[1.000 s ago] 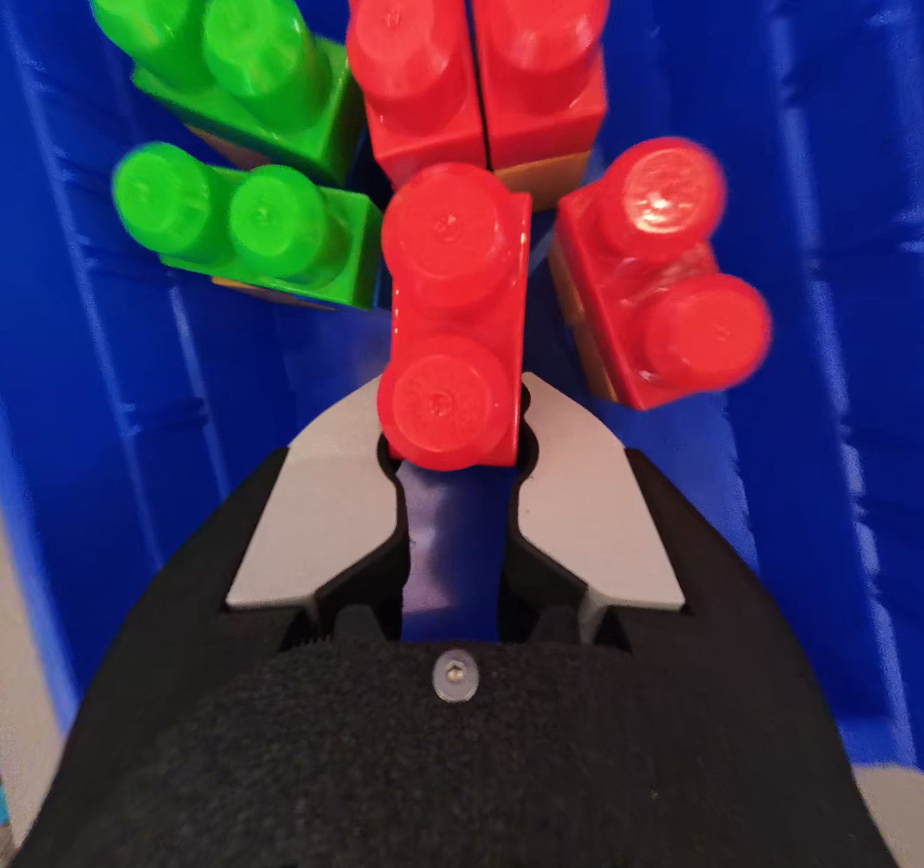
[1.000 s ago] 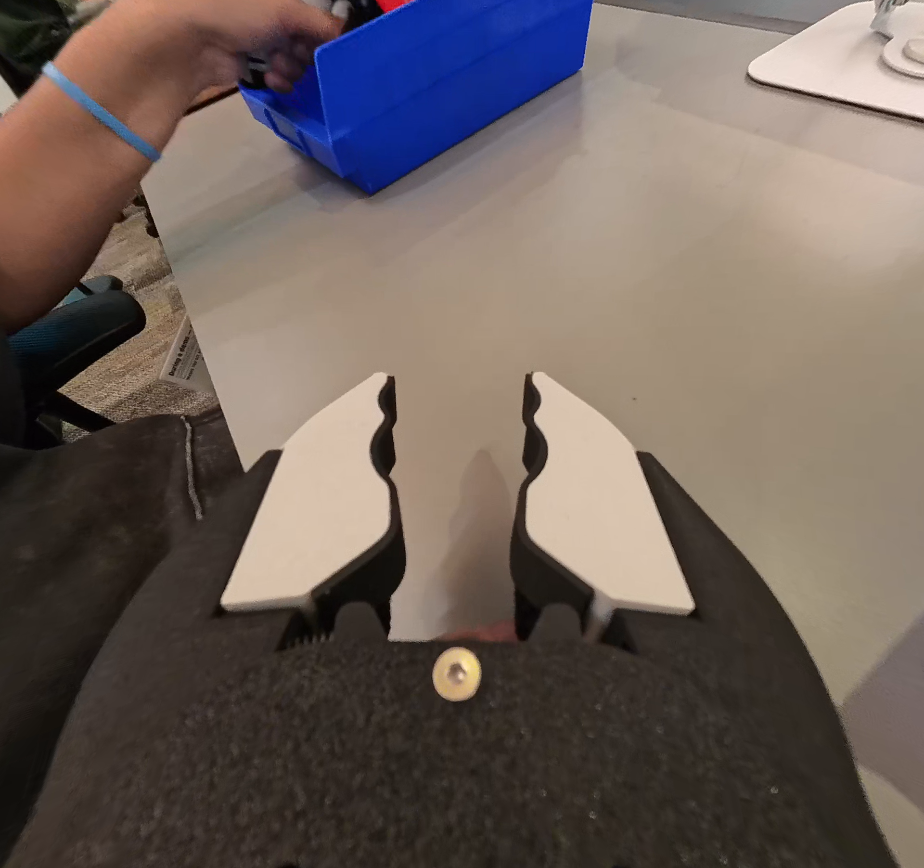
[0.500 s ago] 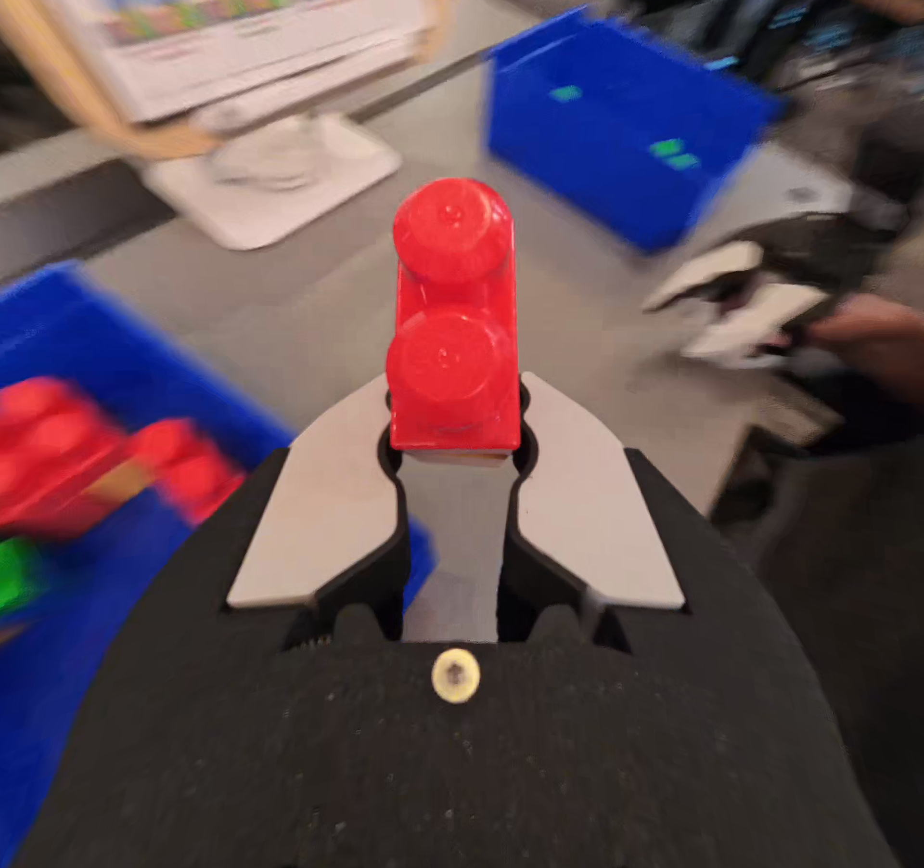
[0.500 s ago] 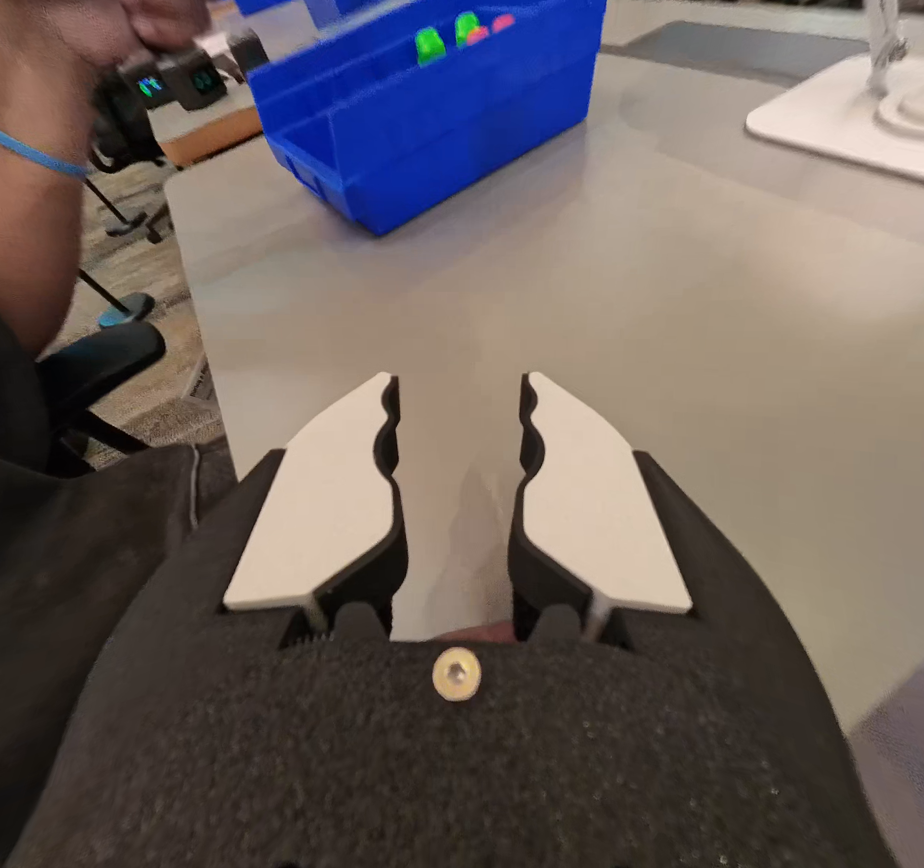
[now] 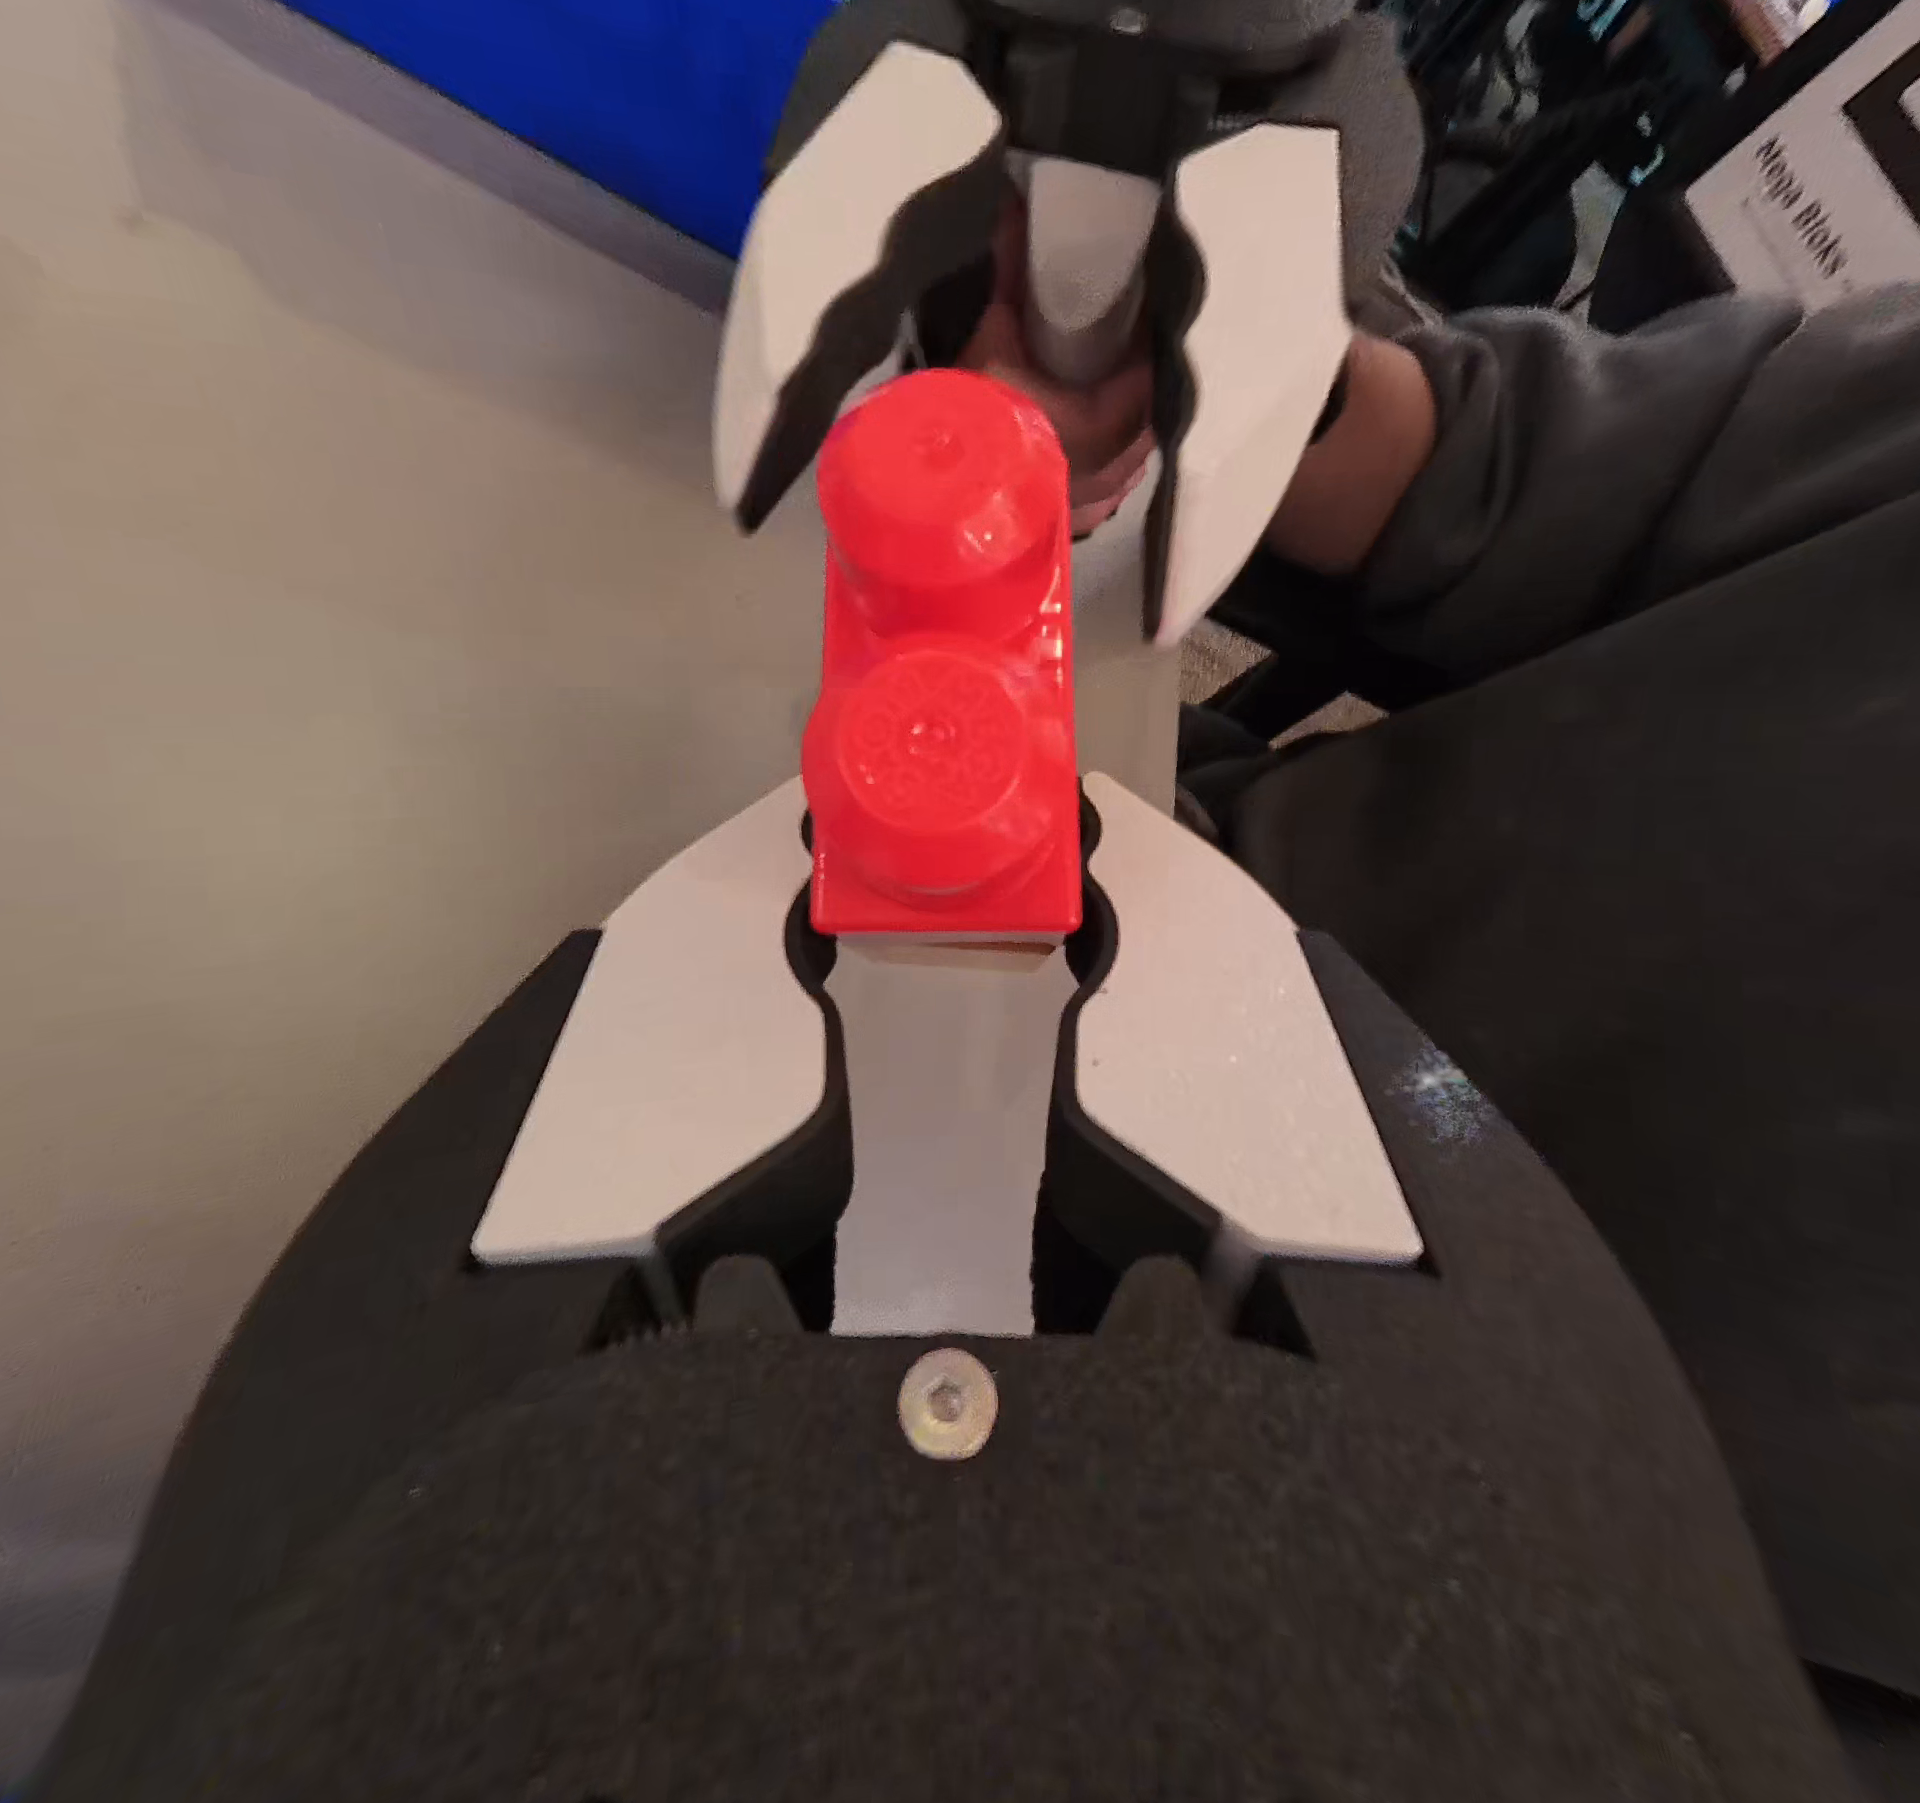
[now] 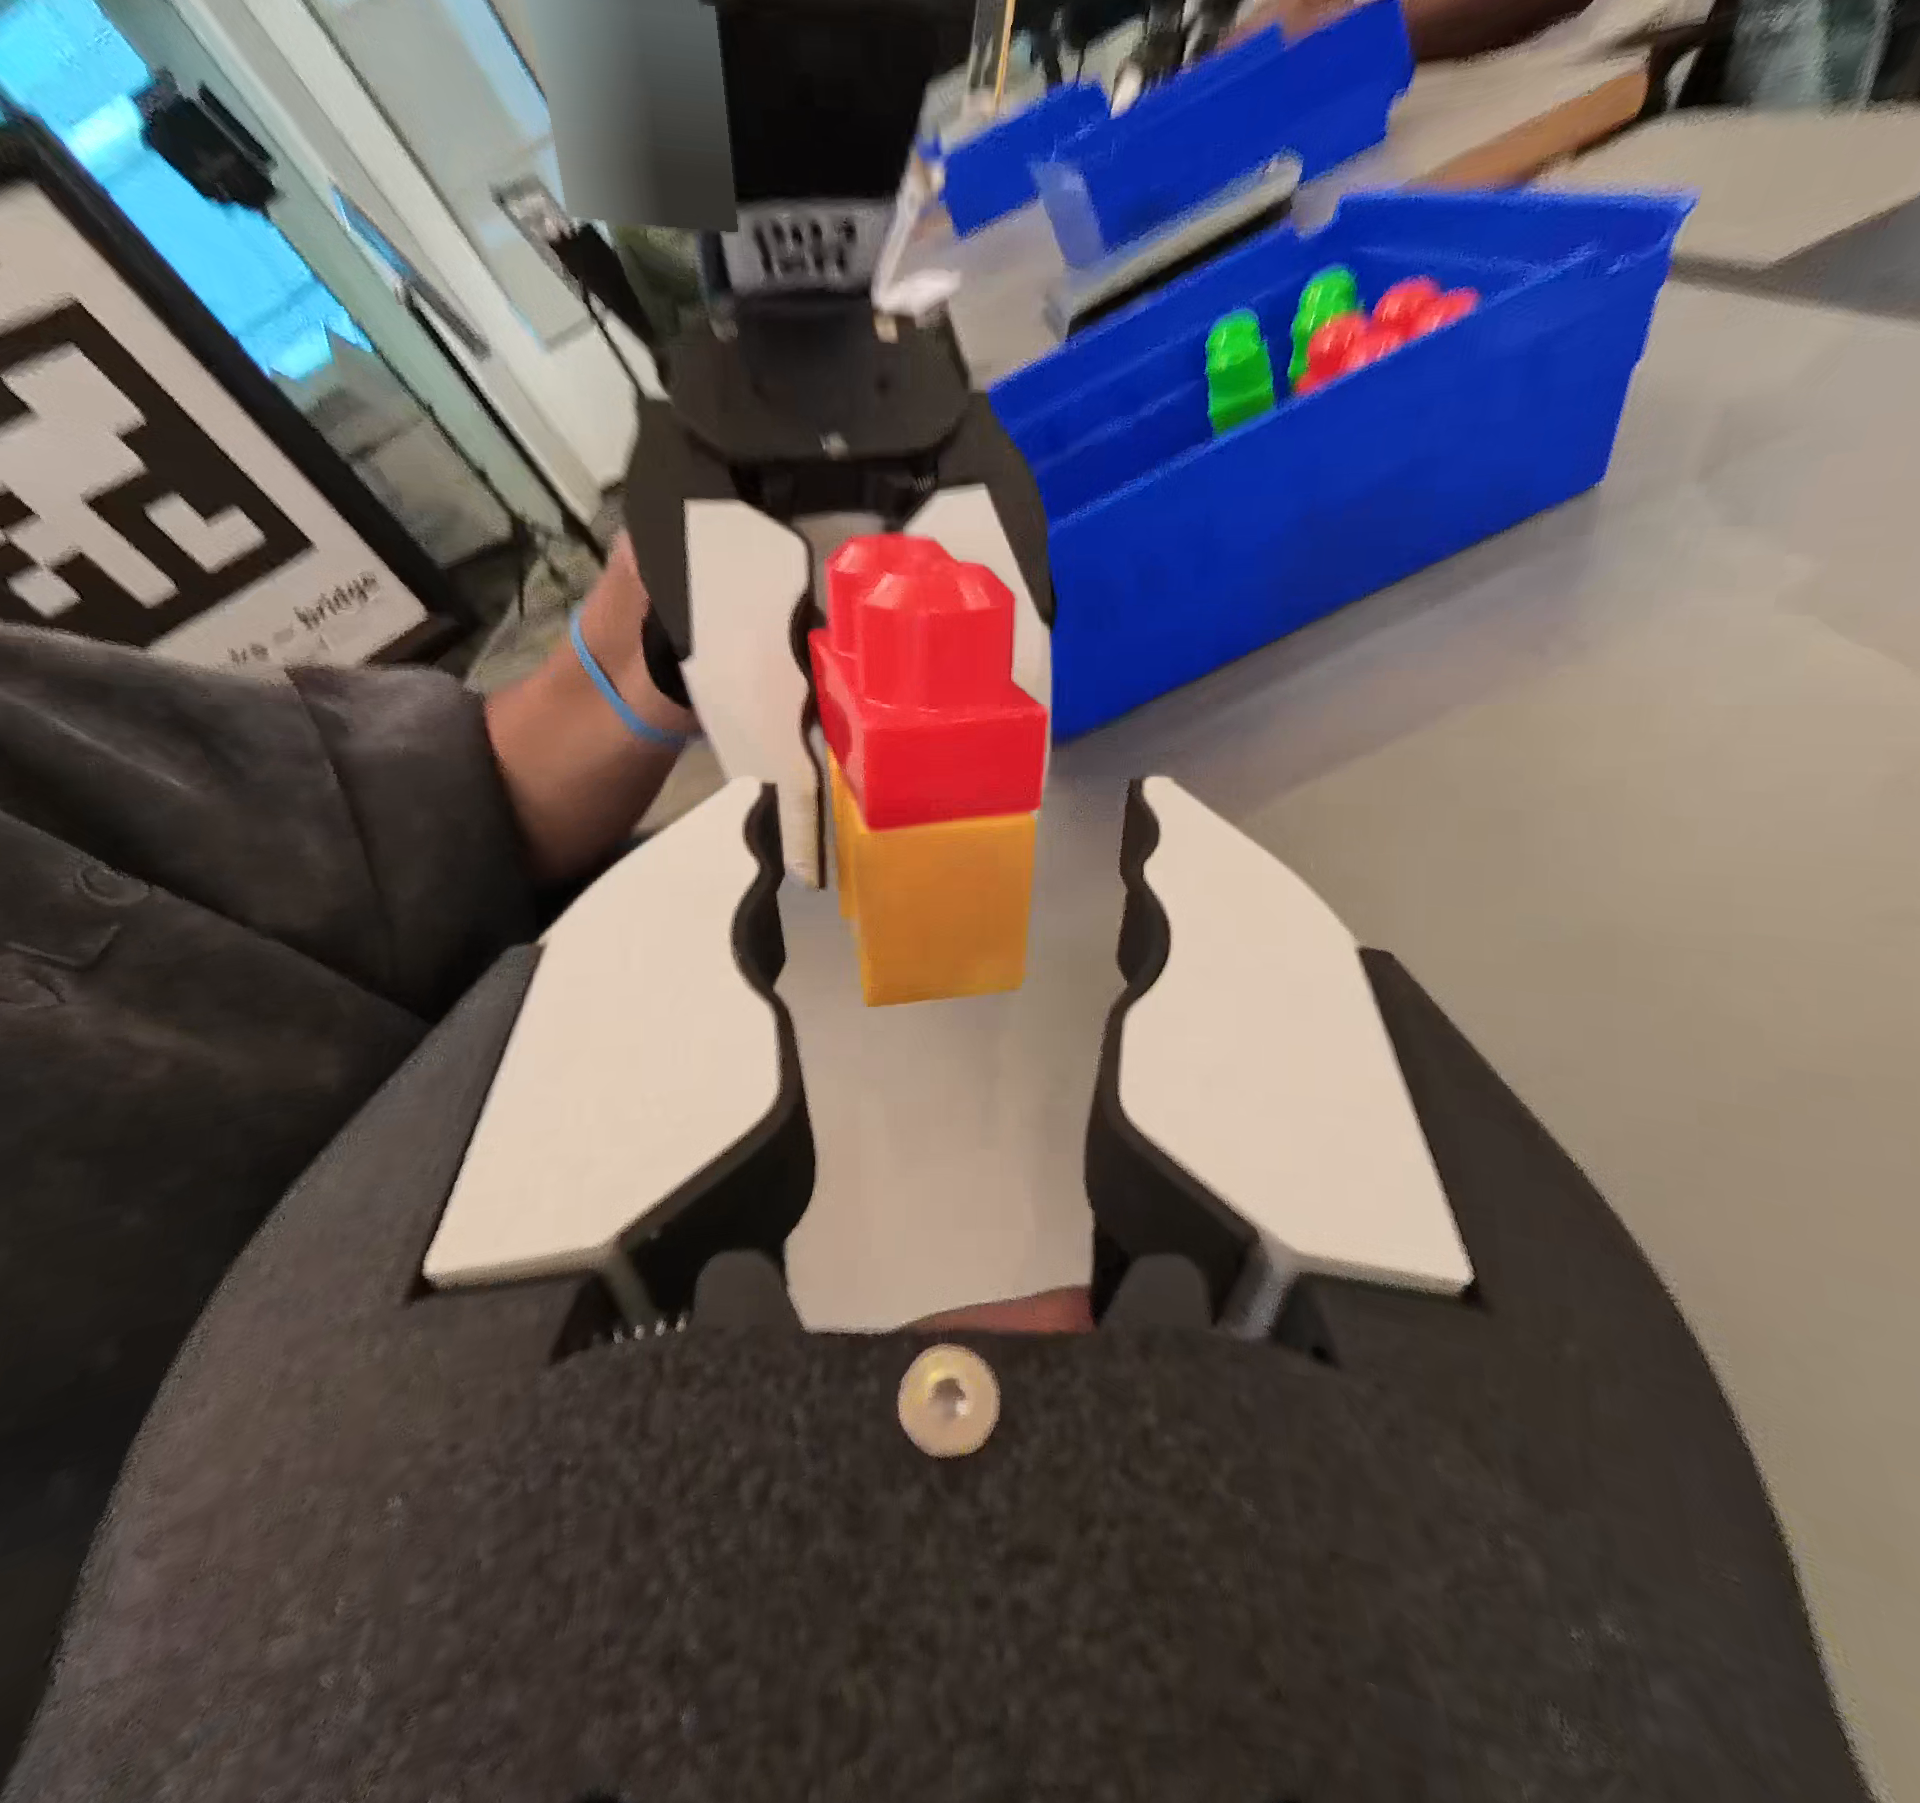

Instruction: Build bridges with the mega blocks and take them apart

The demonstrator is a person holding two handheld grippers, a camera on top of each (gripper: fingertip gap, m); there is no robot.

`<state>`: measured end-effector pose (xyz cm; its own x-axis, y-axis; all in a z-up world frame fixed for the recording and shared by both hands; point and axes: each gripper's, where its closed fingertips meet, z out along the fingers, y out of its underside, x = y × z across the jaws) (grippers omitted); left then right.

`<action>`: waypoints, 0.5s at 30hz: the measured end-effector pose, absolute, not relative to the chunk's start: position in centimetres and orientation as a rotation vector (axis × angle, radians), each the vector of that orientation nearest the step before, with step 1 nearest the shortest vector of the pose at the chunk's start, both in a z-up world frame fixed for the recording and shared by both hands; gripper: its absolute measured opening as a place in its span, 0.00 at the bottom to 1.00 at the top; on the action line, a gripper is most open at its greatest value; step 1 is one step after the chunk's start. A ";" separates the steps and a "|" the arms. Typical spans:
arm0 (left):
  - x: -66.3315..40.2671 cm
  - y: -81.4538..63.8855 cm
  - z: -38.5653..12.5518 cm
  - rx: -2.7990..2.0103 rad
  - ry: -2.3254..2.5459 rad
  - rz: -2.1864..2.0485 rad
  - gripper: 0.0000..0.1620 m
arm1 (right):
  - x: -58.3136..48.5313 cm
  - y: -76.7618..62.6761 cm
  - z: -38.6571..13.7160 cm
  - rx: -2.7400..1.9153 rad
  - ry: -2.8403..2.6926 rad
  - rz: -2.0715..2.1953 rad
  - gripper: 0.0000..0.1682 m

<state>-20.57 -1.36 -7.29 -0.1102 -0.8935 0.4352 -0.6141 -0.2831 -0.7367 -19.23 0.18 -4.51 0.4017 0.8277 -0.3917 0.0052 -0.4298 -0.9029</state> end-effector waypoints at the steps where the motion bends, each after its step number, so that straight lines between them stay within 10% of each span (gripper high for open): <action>1: -20.5 -1.7 -7.6 -1.871 1.690 -1.333 0.25 | -19.4 0.2 -5.6 -1.806 -0.762 1.121 0.38; 15: -19.4 -2.2 -6.3 -1.769 1.603 -1.455 0.25 | -20.0 -2.1 -7.4 -1.815 -0.883 1.211 0.22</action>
<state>-19.36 -2.24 -6.32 -0.1636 -0.8806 0.4447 -0.5273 -0.3029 -0.7938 -20.01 -2.08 -7.38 0.3087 0.8581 -0.4103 0.1285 -0.4651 -0.8759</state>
